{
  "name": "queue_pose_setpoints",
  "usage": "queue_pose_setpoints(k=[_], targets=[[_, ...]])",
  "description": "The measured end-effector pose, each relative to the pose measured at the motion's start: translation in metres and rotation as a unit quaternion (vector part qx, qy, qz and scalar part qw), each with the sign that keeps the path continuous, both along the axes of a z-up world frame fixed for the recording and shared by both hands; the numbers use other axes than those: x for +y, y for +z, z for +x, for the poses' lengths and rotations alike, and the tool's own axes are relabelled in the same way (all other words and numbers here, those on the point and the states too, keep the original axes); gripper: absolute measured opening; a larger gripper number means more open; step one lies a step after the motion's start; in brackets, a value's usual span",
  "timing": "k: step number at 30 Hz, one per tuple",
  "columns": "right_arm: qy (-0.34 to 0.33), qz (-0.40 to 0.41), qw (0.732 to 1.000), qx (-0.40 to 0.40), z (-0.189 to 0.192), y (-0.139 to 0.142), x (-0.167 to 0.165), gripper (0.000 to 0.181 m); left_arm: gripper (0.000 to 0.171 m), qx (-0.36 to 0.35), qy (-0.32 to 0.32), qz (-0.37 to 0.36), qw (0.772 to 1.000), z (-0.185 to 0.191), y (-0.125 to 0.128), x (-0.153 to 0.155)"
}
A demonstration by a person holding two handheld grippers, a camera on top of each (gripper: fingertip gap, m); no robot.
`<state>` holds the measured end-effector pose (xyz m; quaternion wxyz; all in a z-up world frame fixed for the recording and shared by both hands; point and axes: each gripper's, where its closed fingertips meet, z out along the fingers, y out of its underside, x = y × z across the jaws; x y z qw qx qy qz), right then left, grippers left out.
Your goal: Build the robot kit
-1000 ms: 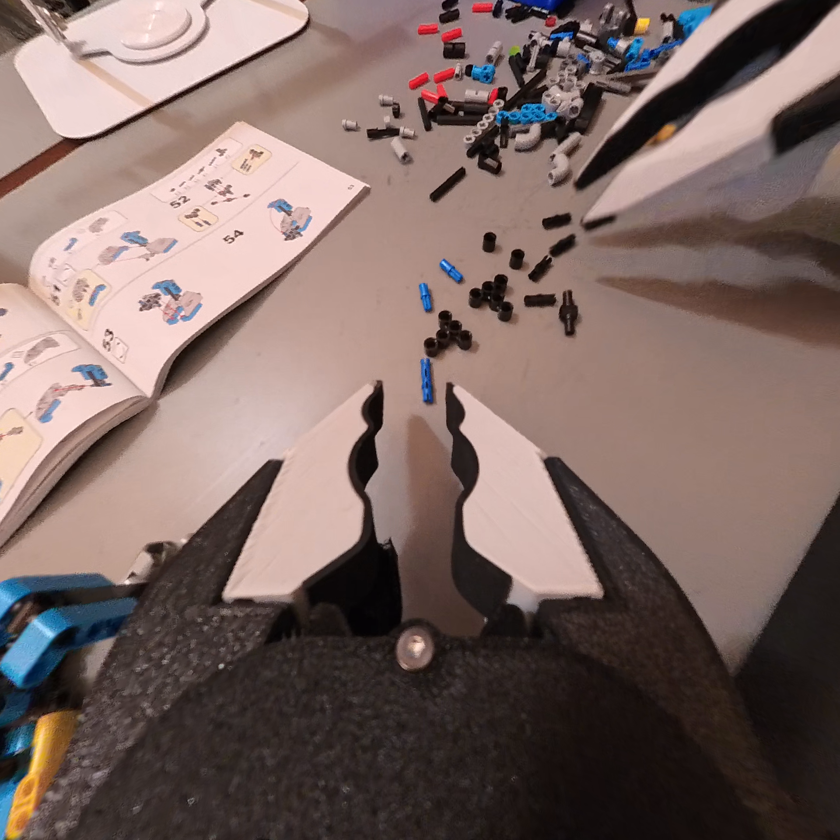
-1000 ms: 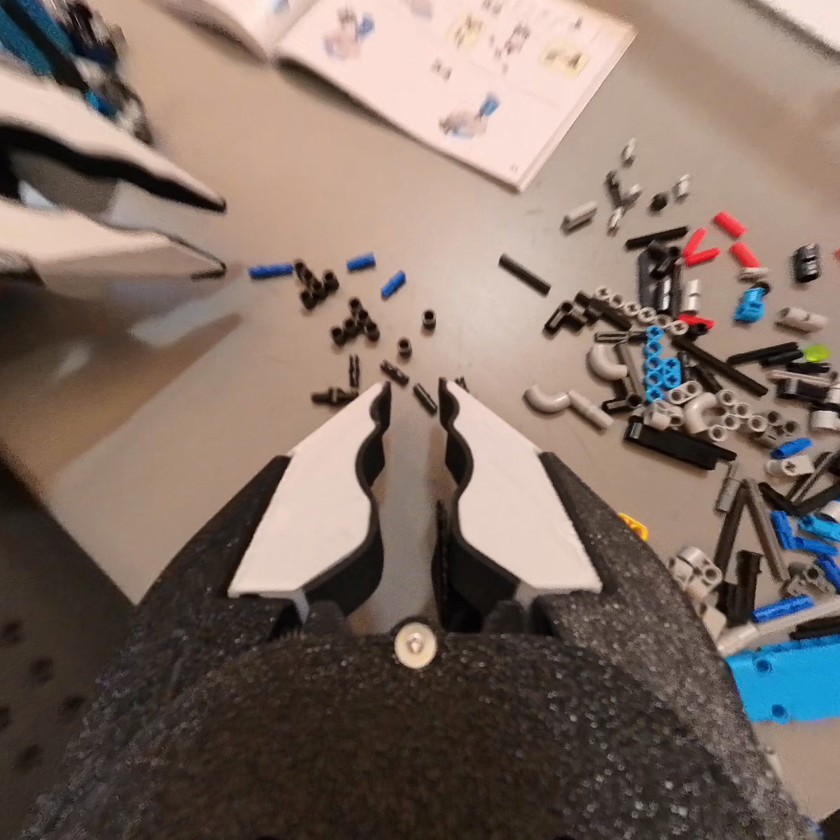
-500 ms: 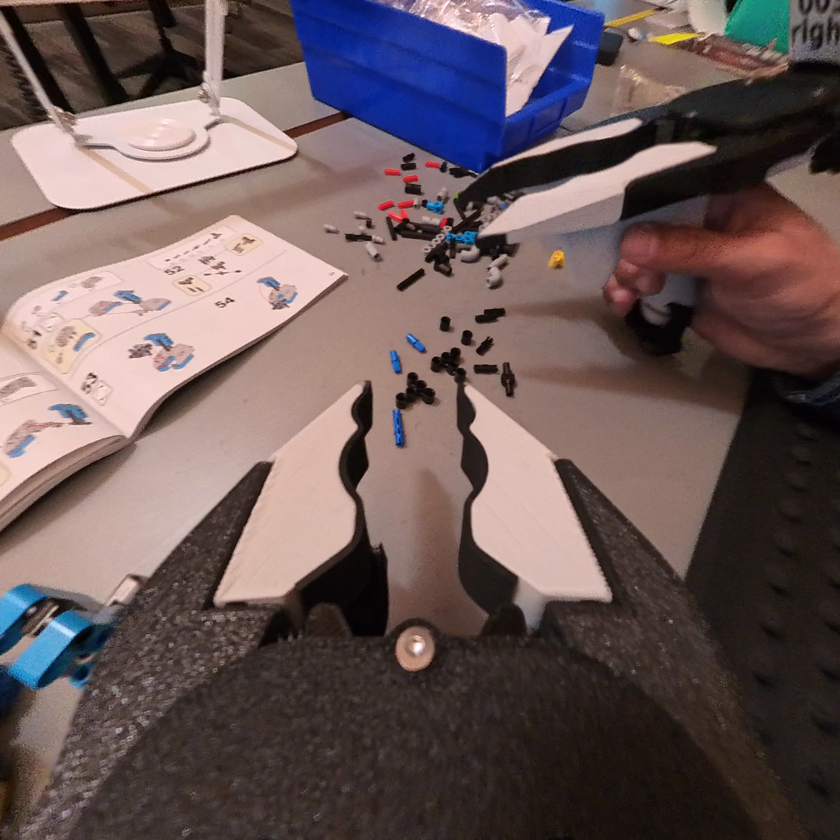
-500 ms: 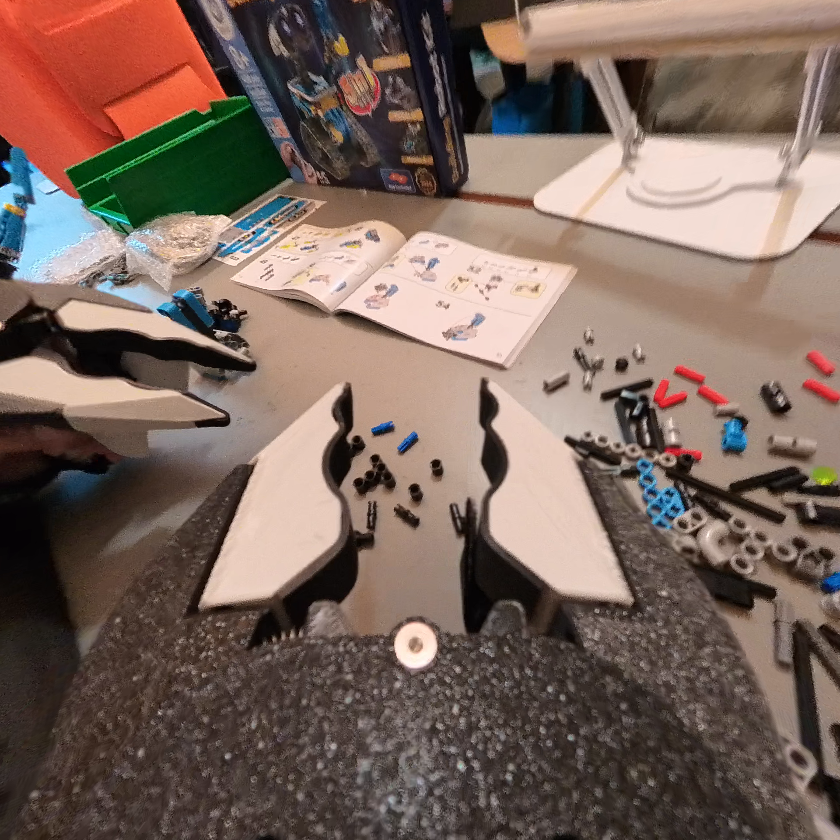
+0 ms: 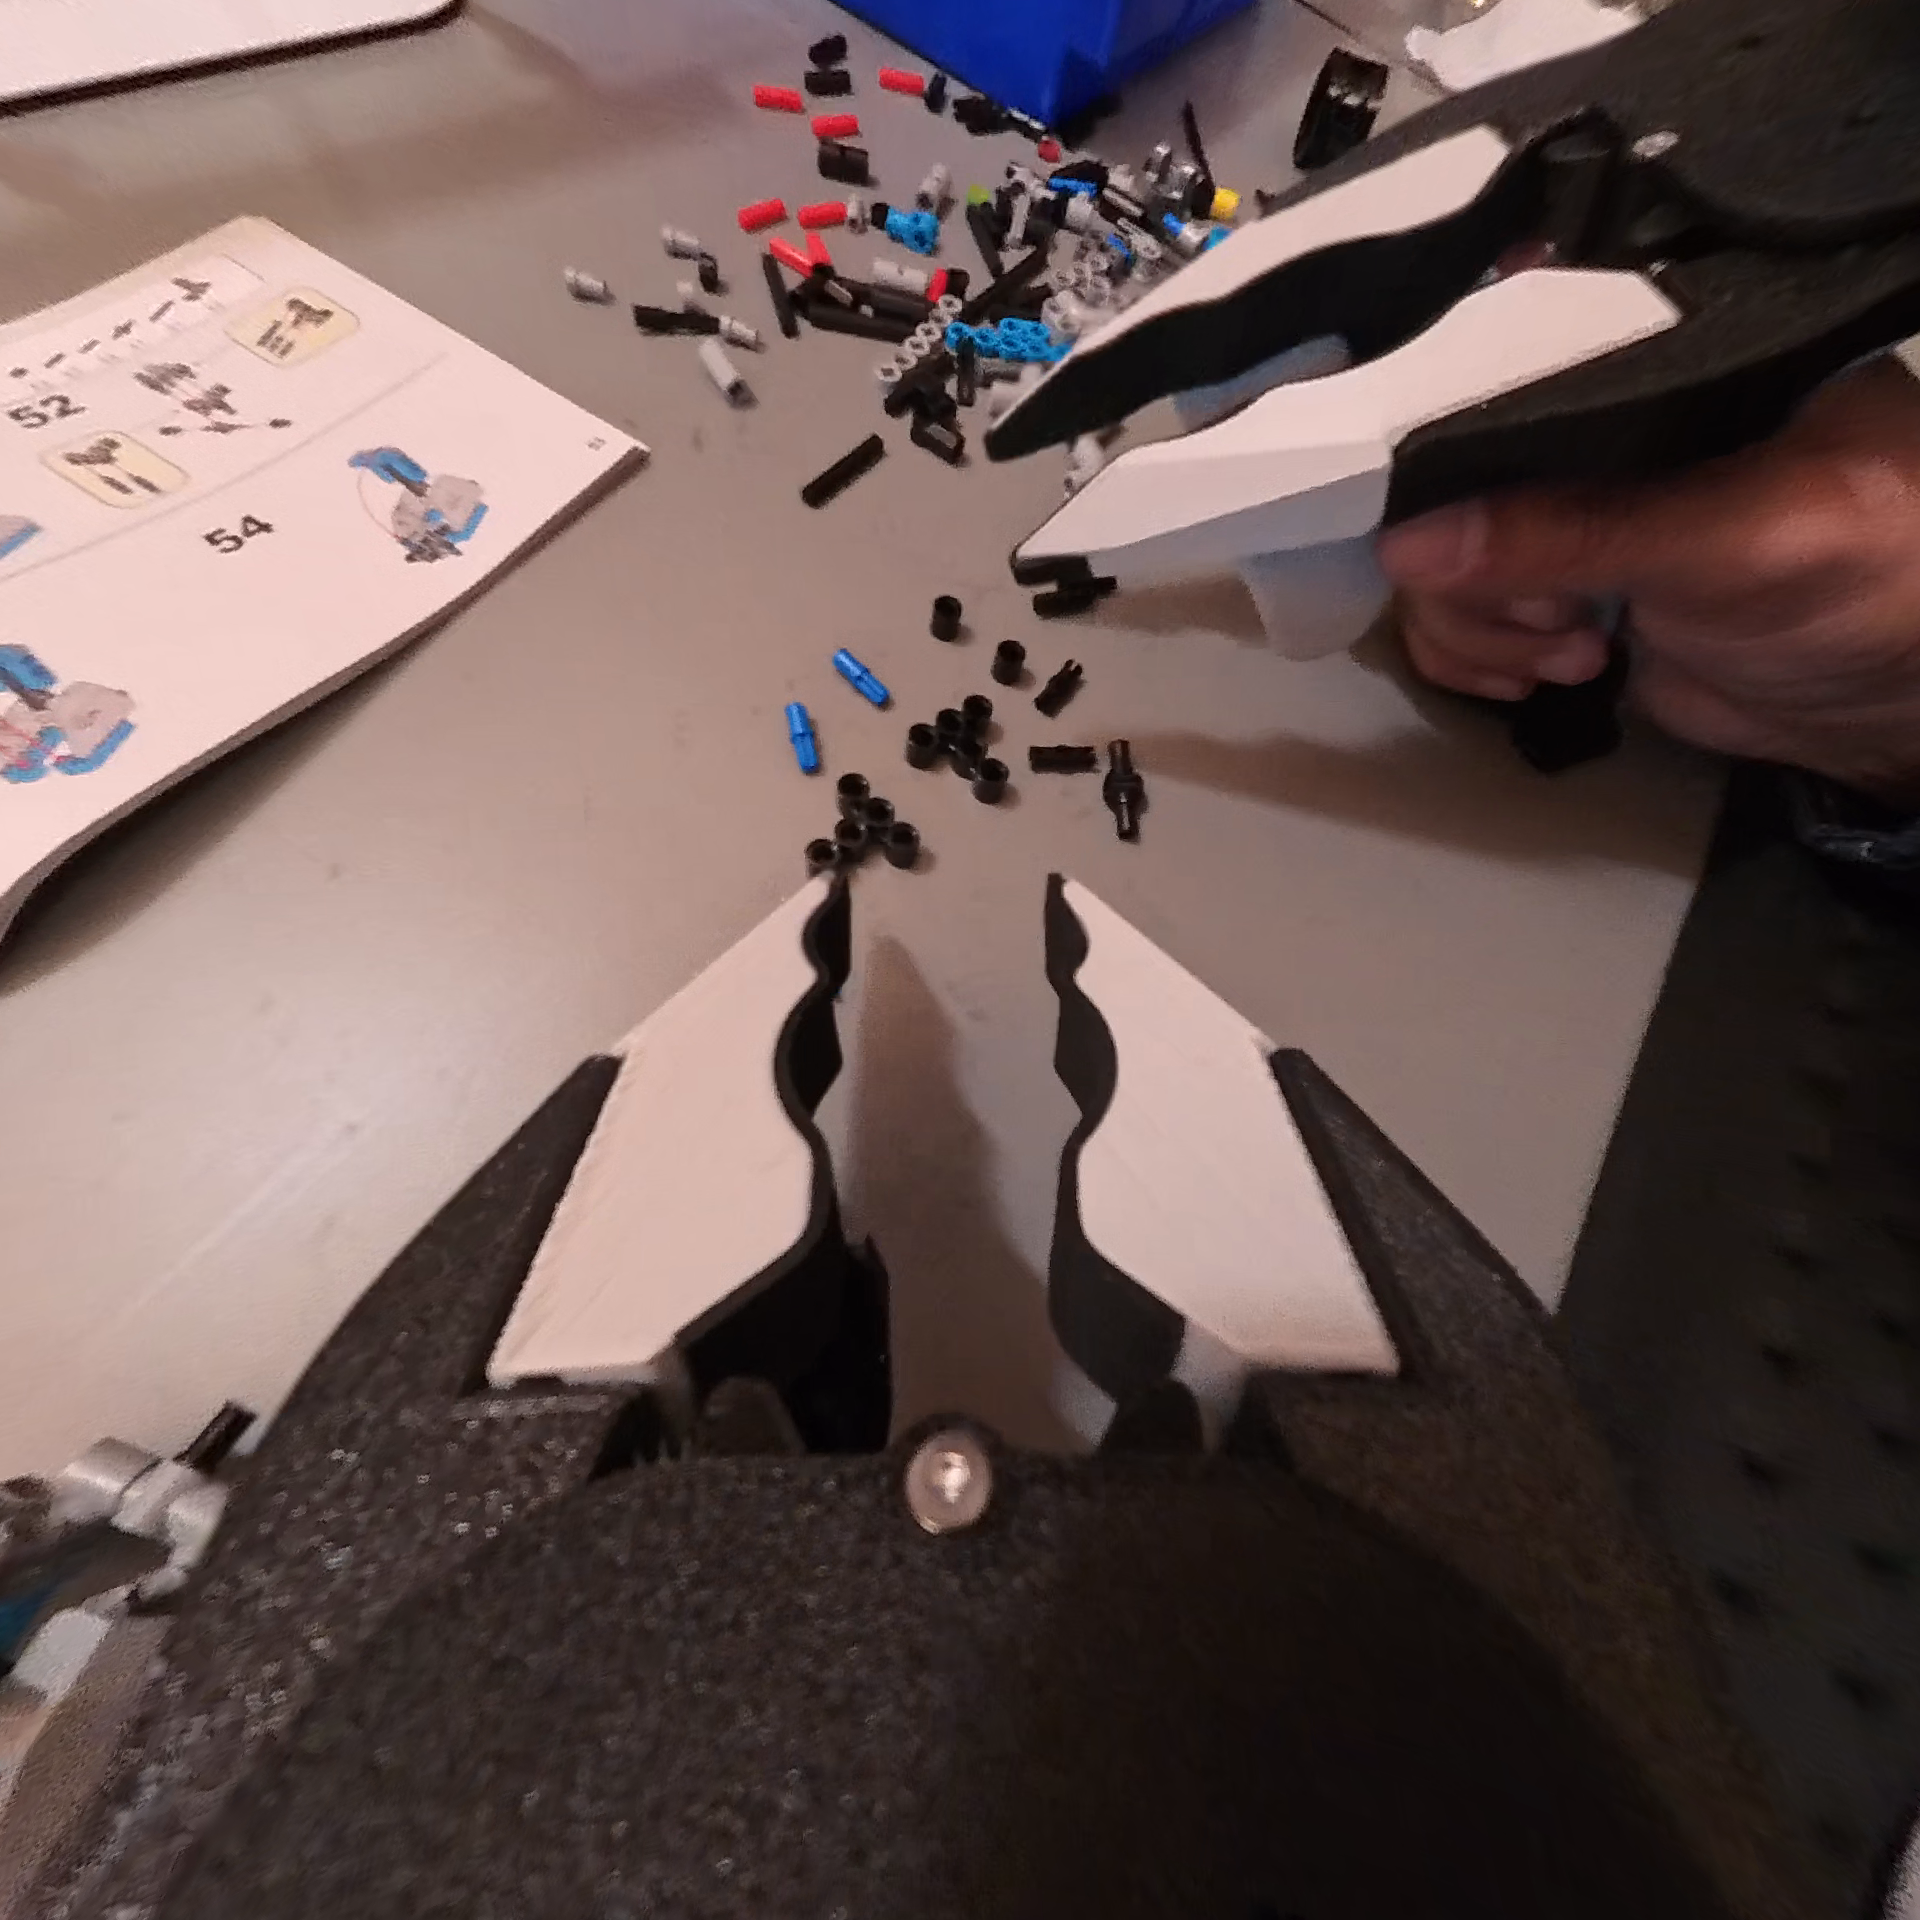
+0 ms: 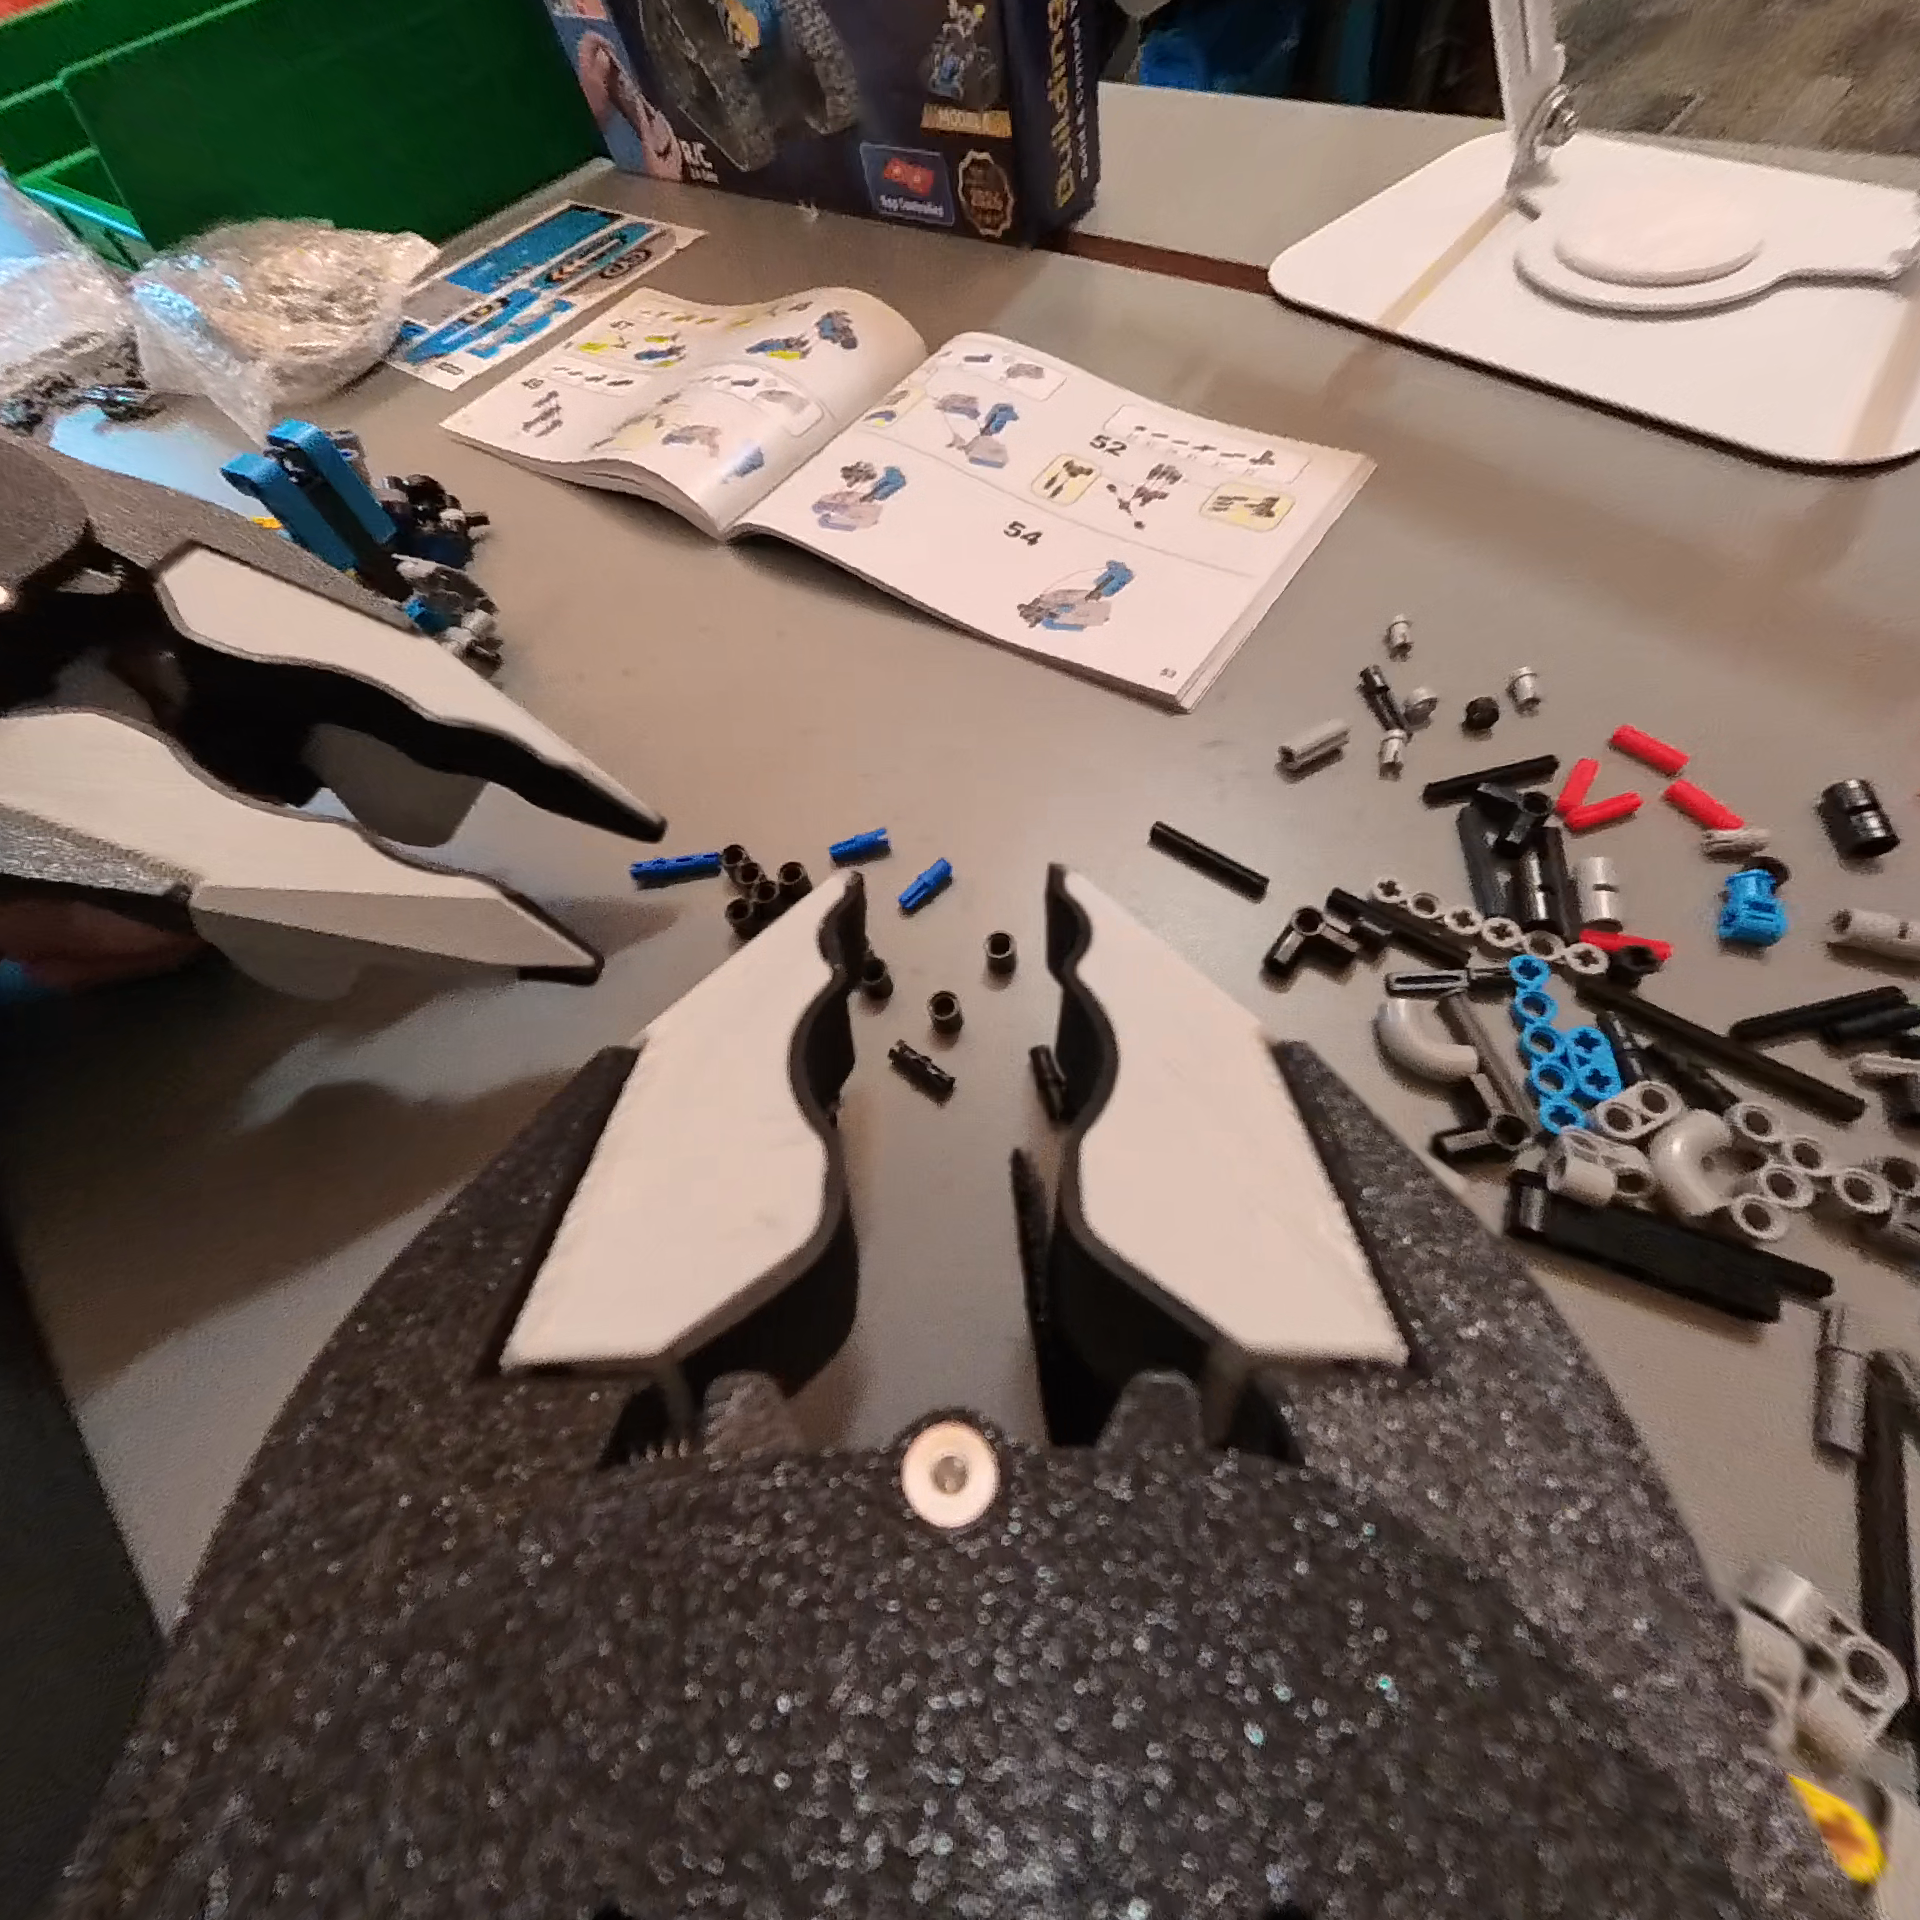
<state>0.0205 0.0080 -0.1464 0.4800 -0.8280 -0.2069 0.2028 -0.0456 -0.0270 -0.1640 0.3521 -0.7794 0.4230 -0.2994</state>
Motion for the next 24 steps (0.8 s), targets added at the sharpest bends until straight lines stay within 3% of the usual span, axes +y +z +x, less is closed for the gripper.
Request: queue_pose_setpoints(k=[24], targets=[[0.033, -0.030, 0.999, -0.001, -0.011, -0.009, -0.006, 0.024, 0.037, 0.023, 0.005, 0.016, 1.000, 0.001, -0.005, 0.005]])
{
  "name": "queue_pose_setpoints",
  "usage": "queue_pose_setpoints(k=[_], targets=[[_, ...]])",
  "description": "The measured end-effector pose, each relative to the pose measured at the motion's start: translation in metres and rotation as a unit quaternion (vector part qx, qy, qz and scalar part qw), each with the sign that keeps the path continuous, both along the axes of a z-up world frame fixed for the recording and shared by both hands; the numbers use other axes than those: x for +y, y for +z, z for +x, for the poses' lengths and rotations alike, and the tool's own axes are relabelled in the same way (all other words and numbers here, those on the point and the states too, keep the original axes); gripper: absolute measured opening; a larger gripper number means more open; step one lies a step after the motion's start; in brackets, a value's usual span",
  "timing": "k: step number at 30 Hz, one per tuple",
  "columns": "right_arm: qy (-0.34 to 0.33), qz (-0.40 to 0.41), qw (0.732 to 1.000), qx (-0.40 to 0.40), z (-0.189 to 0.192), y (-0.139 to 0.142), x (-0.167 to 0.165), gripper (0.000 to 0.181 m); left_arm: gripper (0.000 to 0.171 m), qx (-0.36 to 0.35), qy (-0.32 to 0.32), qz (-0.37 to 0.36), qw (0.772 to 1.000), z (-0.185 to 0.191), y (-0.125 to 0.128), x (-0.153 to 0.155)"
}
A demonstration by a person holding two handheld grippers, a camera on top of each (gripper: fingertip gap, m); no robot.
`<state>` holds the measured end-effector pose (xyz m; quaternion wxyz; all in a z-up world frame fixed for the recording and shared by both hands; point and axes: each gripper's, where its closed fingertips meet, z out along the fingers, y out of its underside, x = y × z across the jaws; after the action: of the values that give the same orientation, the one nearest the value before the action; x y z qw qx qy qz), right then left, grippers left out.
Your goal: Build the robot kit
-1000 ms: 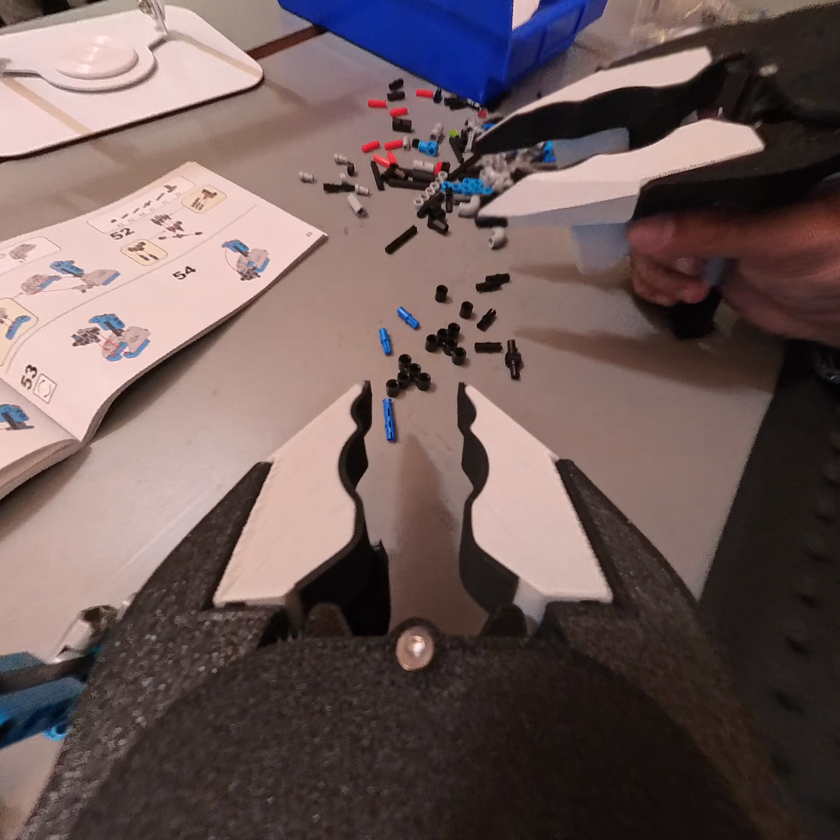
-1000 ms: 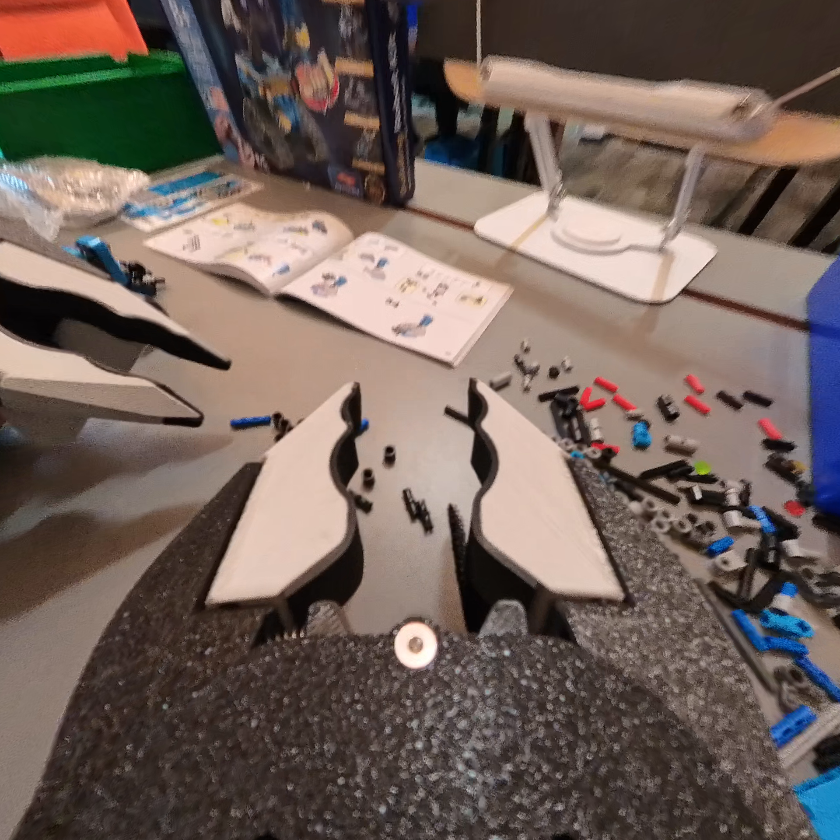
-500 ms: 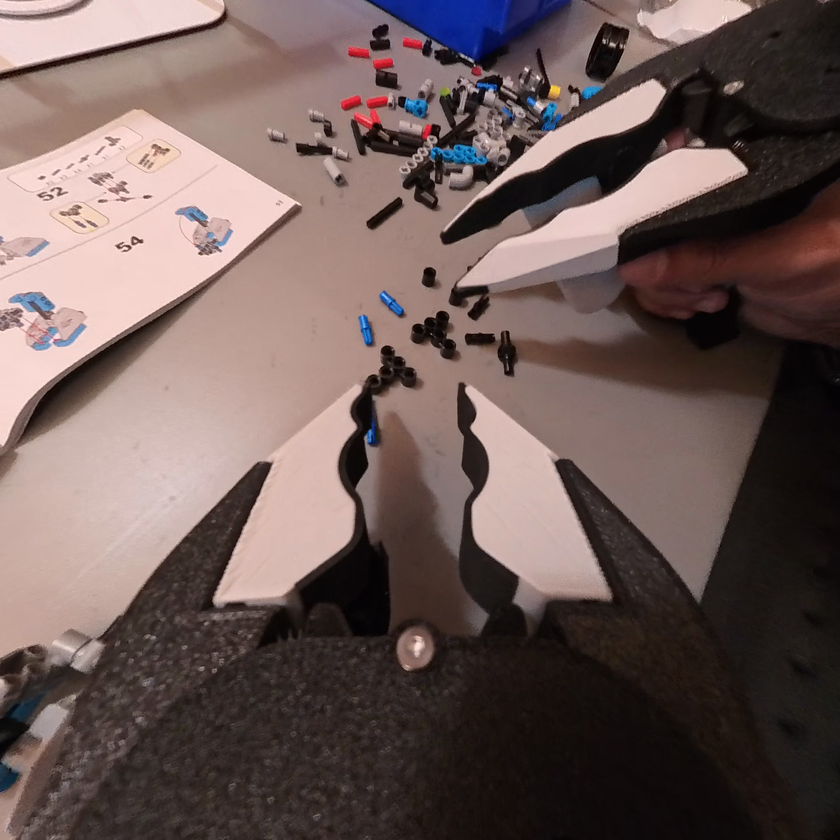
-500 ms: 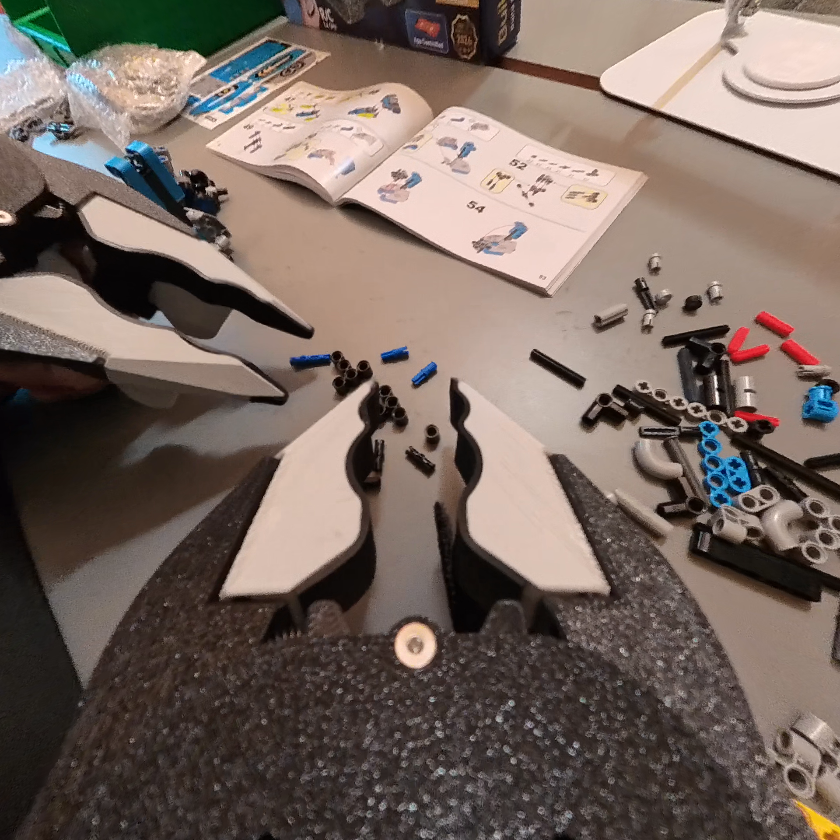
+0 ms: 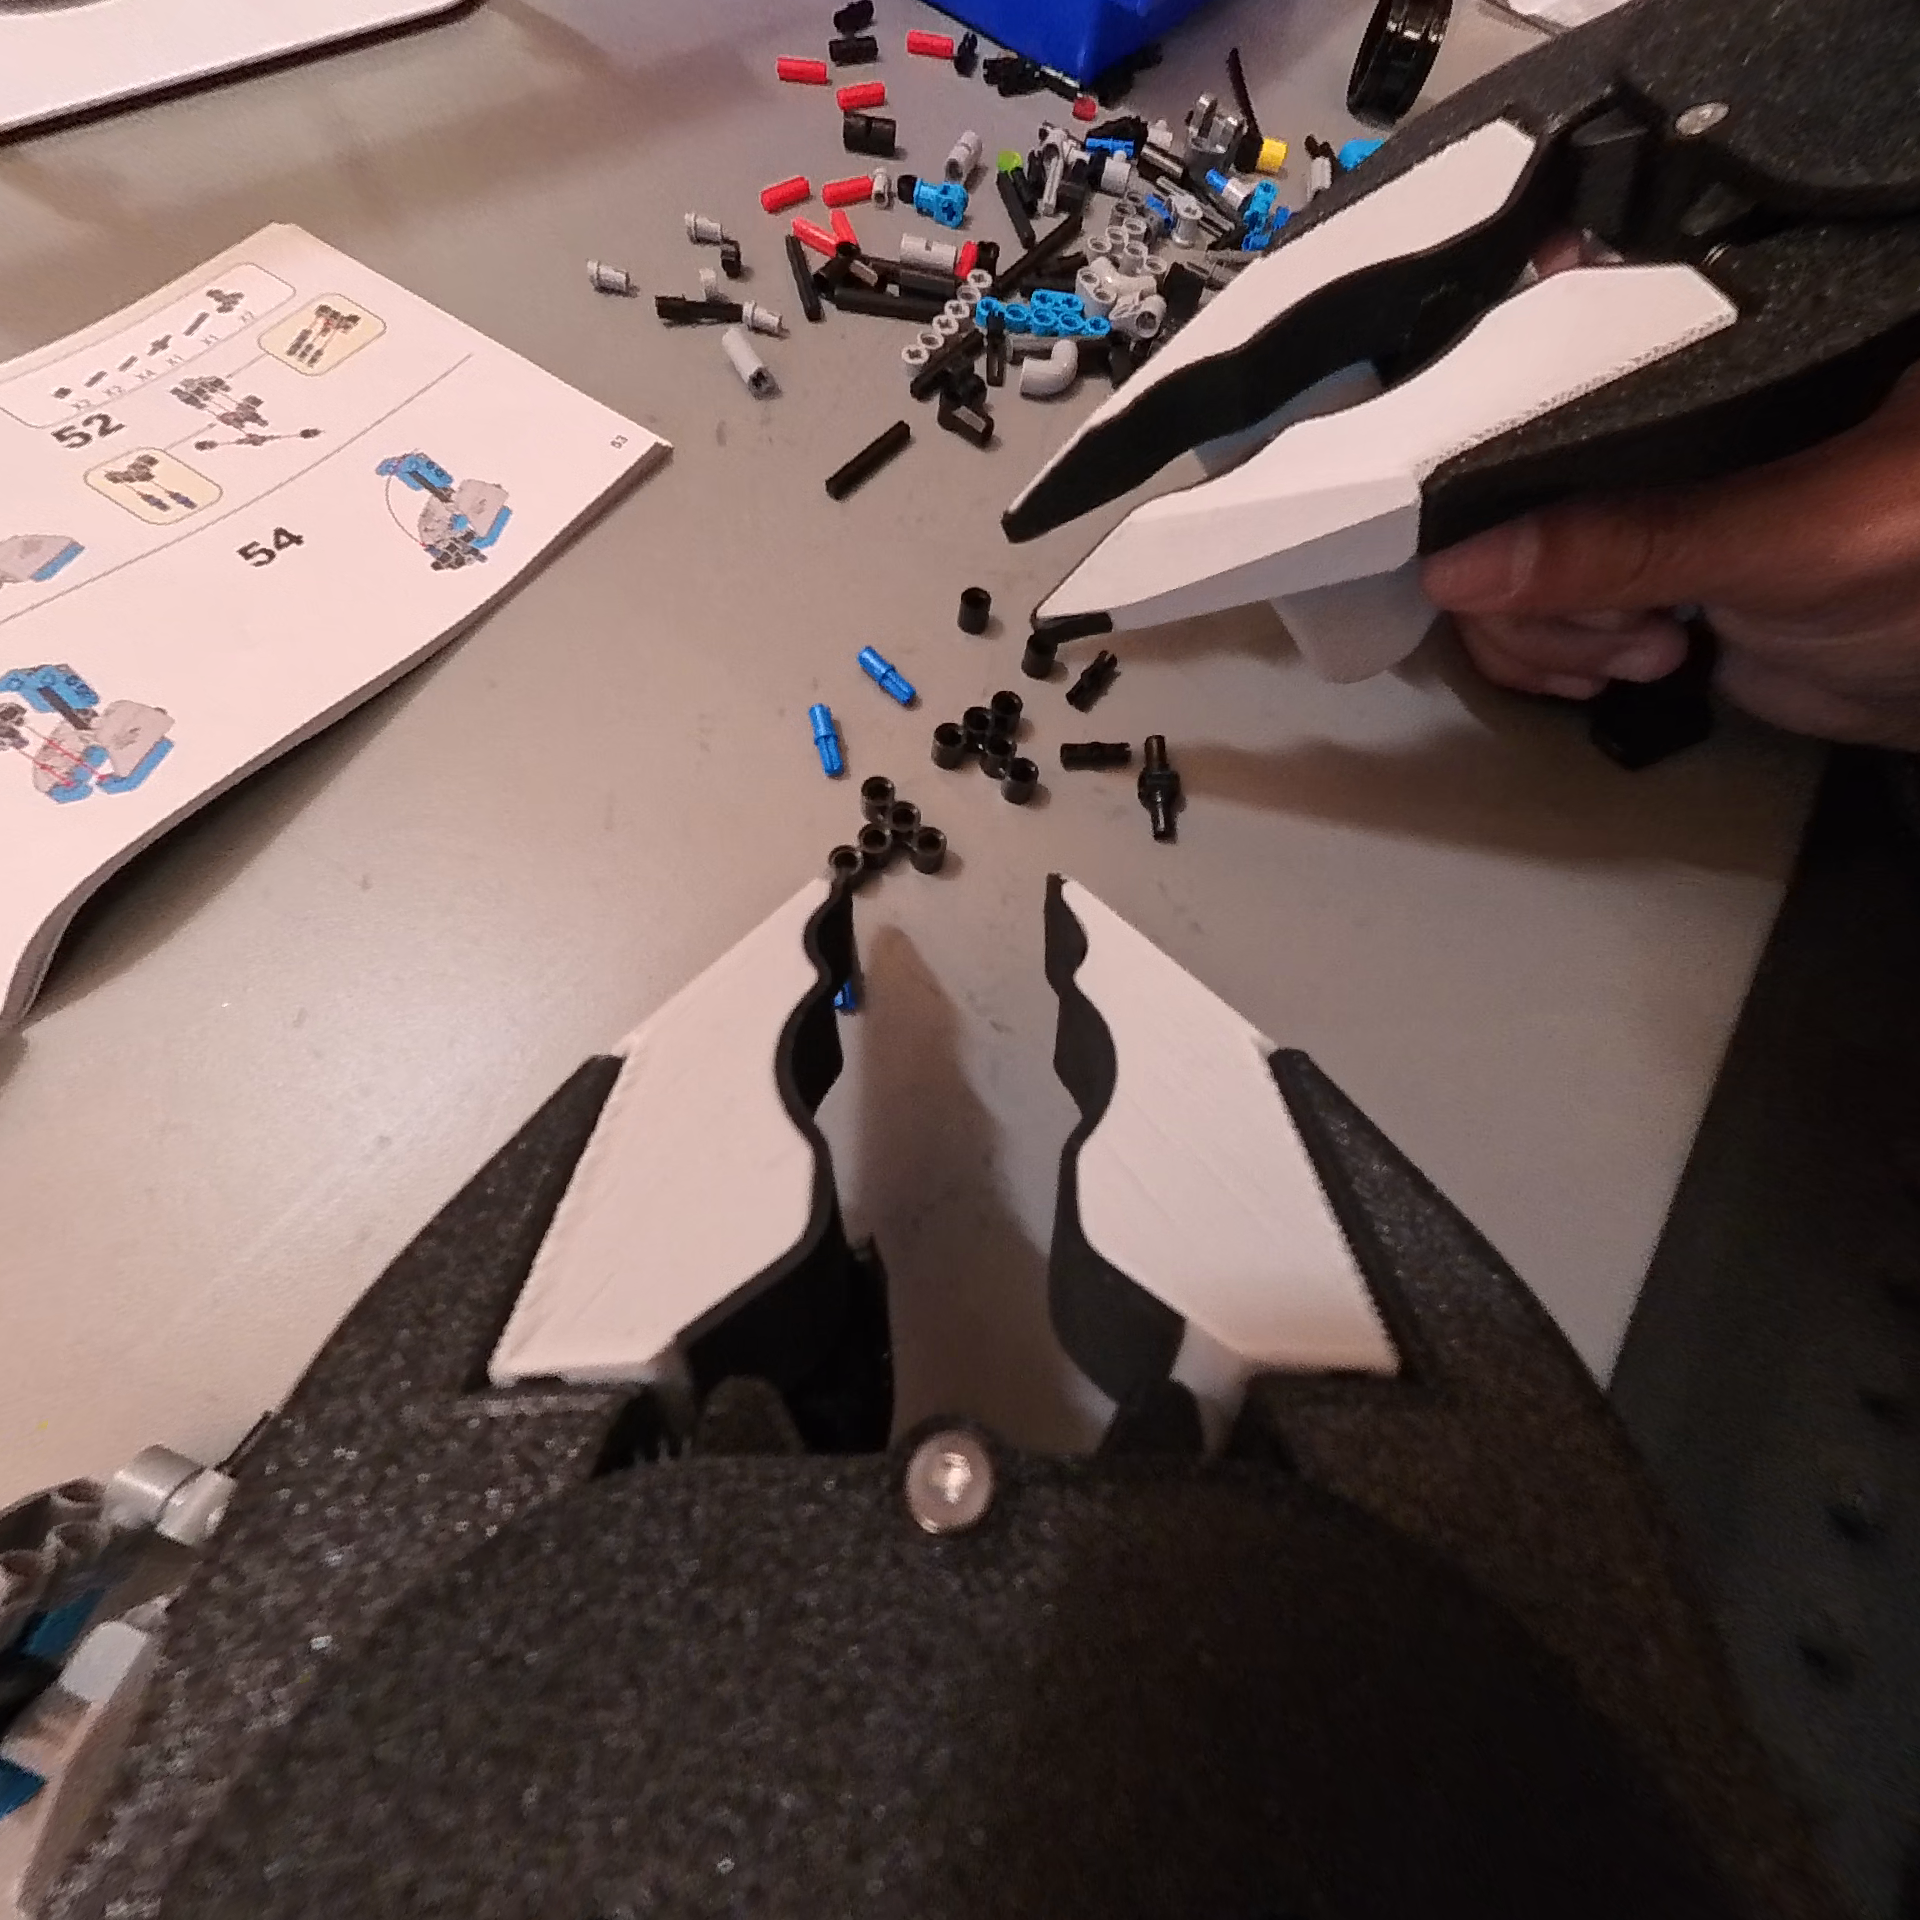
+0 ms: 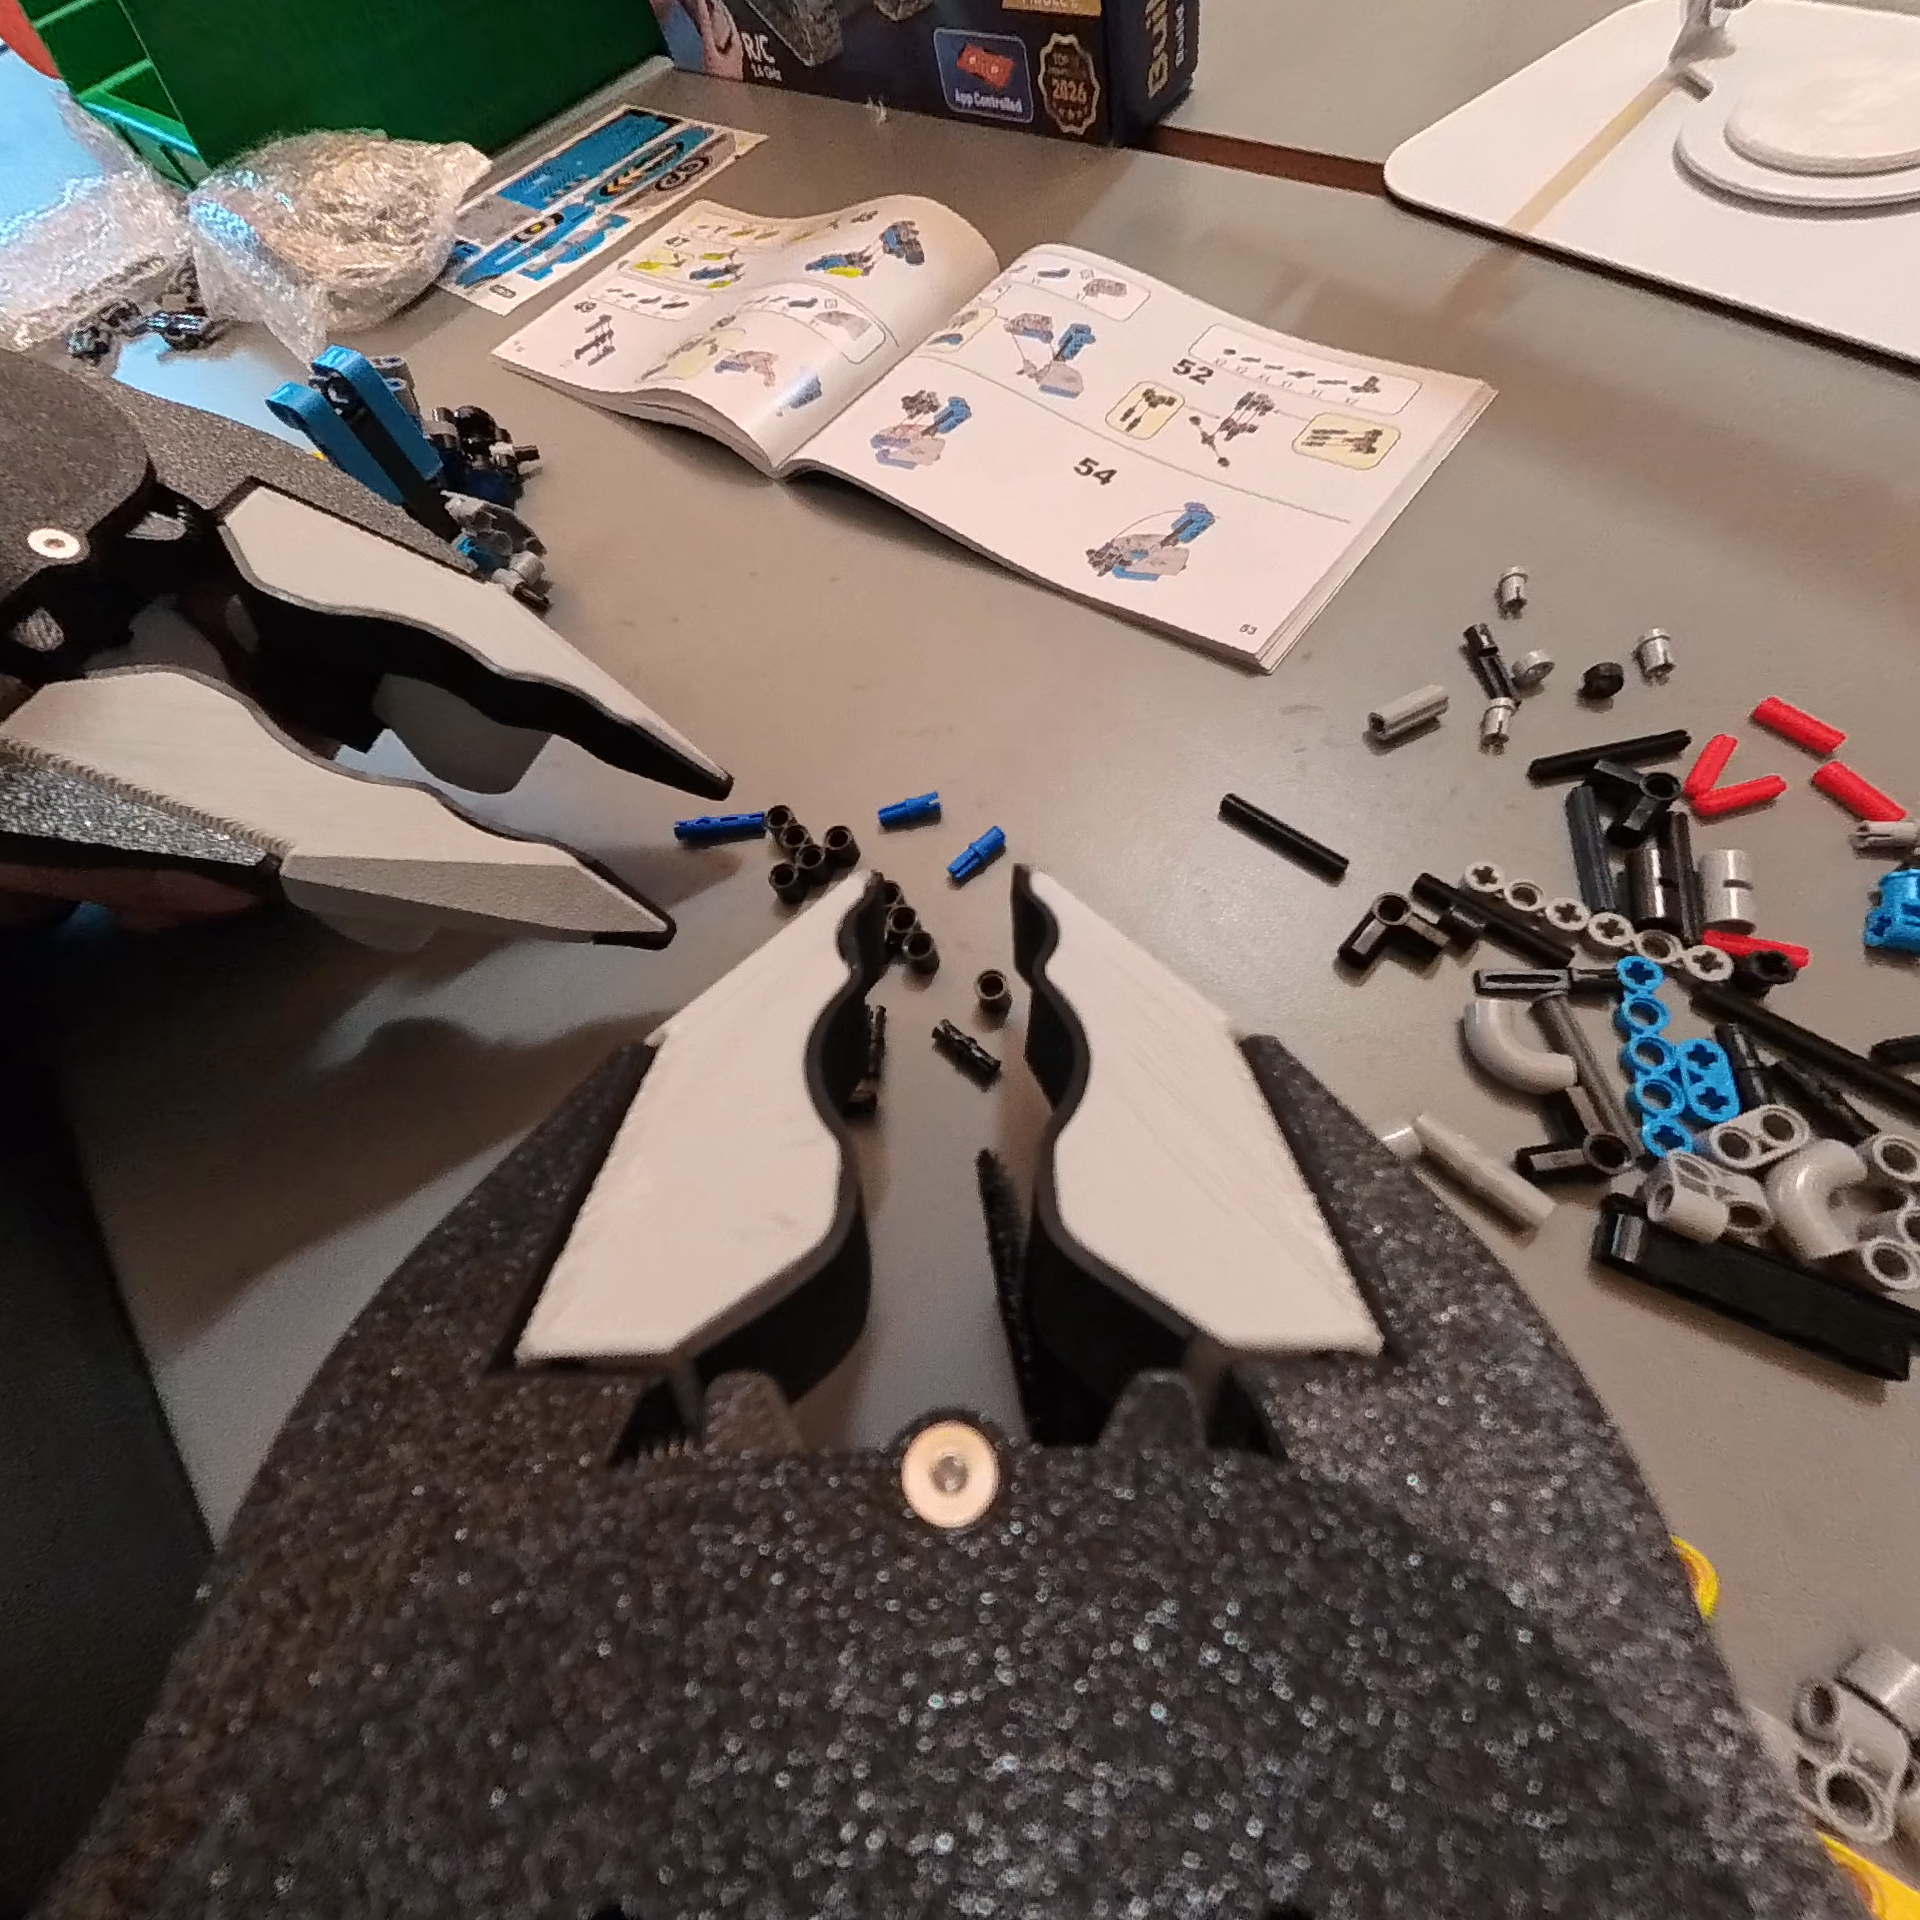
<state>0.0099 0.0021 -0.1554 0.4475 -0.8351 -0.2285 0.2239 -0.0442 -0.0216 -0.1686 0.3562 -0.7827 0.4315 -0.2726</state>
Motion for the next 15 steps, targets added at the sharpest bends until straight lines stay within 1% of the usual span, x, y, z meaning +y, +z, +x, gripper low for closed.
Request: queue_pose_setpoints(k=[5, 7, 9, 11, 13, 15], targets=[[0.005, -0.001, 1.000, -0.002, -0.002, -0.001, -0.001, 0.023, 0.037, 0.001, 0.001, -0.004, 1.000, 0.000, -0.001, 0.001], [0.020, -0.001, 1.000, -0.003, -0.006, -0.001, -0.004, 0.023, 0.037, 0.003, 0.001, -0.004, 1.000, 0.000, -0.001, 0.000], [0.050, -0.005, 0.999, -0.009, -0.015, -0.003, -0.010, 0.023, 0.037, 0.003, 0.001, -0.003, 1.000, 0.000, -0.001, 0.001], [0.062, -0.005, 0.998, -0.025, -0.018, -0.007, -0.013, 0.029, 0.036, 0.003, 0.002, -0.004, 1.000, 0.000, -0.002, 0.001], [0.068, -0.002, 0.997, -0.031, -0.020, -0.007, -0.014, 0.029, 0.036, 0.002, 0.005, -0.004, 1.000, -0.001, -0.001, 0.002], [0.066, -0.020, 0.997, -0.040, -0.020, -0.014, -0.013, 0.035, 0.036, 0.002, 0.011, -0.004, 1.000, -0.003, -0.001, 0.004]])
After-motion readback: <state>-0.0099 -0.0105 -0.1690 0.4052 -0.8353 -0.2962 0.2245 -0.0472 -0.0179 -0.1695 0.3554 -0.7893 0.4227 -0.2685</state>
